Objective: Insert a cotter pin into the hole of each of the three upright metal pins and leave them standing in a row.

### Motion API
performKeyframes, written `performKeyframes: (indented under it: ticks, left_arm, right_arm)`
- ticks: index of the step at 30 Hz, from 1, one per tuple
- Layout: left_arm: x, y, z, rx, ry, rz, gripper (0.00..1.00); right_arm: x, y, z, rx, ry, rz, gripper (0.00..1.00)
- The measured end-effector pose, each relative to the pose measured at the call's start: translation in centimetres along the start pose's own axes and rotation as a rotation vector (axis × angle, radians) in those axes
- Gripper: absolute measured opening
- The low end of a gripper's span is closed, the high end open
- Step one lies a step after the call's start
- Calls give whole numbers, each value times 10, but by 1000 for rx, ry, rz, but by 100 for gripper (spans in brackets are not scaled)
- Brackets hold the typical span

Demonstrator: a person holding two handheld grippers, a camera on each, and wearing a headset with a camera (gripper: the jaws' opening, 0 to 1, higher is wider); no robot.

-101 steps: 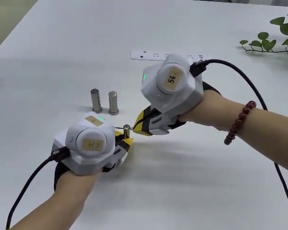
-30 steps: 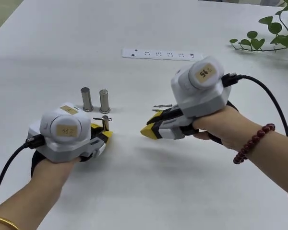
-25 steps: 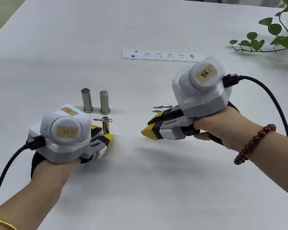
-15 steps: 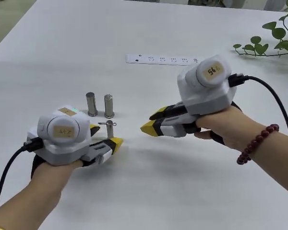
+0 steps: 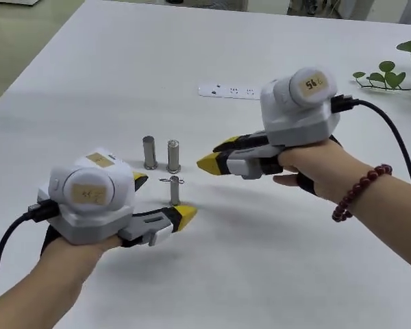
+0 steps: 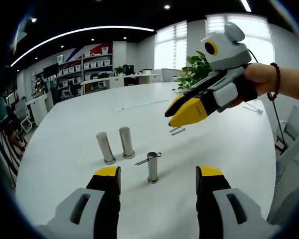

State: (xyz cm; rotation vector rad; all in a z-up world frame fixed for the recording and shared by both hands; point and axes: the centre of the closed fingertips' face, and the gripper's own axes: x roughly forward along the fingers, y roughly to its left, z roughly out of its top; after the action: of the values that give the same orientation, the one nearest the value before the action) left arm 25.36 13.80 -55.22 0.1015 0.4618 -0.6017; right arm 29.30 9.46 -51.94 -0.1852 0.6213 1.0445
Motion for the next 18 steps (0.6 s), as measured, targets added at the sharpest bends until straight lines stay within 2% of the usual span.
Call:
performKeyframes:
  ticks: [3, 6, 9, 12, 18]
  left_arm:
    - [-5, 2, 3, -7, -12, -4, 63]
    - [-11, 3, 3, -47, -9, 2, 65]
    - [-18, 3, 6, -53, -19, 17, 70]
    - [-23, 7, 8, -20, -25, 48, 73]
    - [-32, 11, 15, -57, -65, 59, 80]
  right_arm:
    - [7, -2, 5, 8, -19, -6, 23]
    - [16, -5, 8, 19, -30, -16, 25]
    - [25, -4, 8, 27, -33, -15, 25]
    - [33, -4, 8, 33, -32, -18, 26]
    - [50, -12, 11, 33, -44, -48, 29]
